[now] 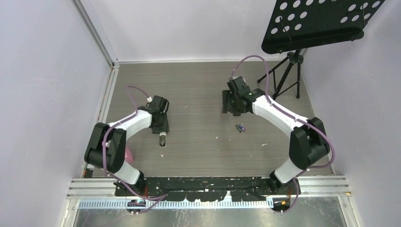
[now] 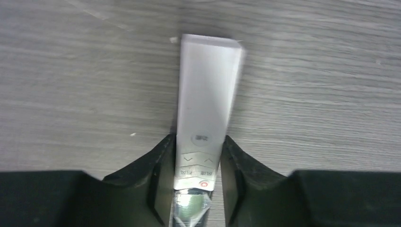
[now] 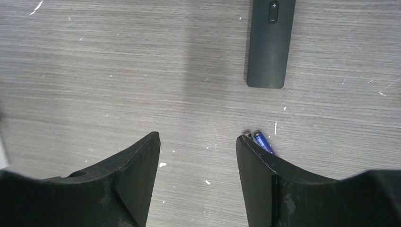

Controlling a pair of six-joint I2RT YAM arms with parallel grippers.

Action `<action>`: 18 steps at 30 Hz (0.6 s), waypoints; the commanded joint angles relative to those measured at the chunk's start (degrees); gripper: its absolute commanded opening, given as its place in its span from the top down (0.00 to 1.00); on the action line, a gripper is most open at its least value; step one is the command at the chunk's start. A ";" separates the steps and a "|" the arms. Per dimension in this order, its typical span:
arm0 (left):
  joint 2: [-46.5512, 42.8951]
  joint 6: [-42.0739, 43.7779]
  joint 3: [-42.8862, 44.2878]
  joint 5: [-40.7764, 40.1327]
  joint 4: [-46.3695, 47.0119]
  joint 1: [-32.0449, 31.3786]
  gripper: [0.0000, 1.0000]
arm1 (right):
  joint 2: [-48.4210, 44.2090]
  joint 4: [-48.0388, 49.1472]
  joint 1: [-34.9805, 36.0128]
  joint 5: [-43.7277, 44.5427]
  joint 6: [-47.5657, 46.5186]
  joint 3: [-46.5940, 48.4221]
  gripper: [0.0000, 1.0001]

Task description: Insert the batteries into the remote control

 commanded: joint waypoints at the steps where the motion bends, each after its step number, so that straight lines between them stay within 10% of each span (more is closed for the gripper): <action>1: 3.90 1.28 3.62 -4.05 -1.83 -4.07 0.73 | -5.69 4.07 0.13 -4.88 2.41 -2.98 0.35; 6: 1.06 3.76 4.17 4.42 0.79 -5.57 1.00 | -9.44 7.74 0.15 -14.10 5.21 -6.47 0.35; 18: -6.66 -9.84 6.94 45.48 14.34 -6.75 1.00 | -19.03 40.13 0.20 -24.61 38.67 -22.95 0.23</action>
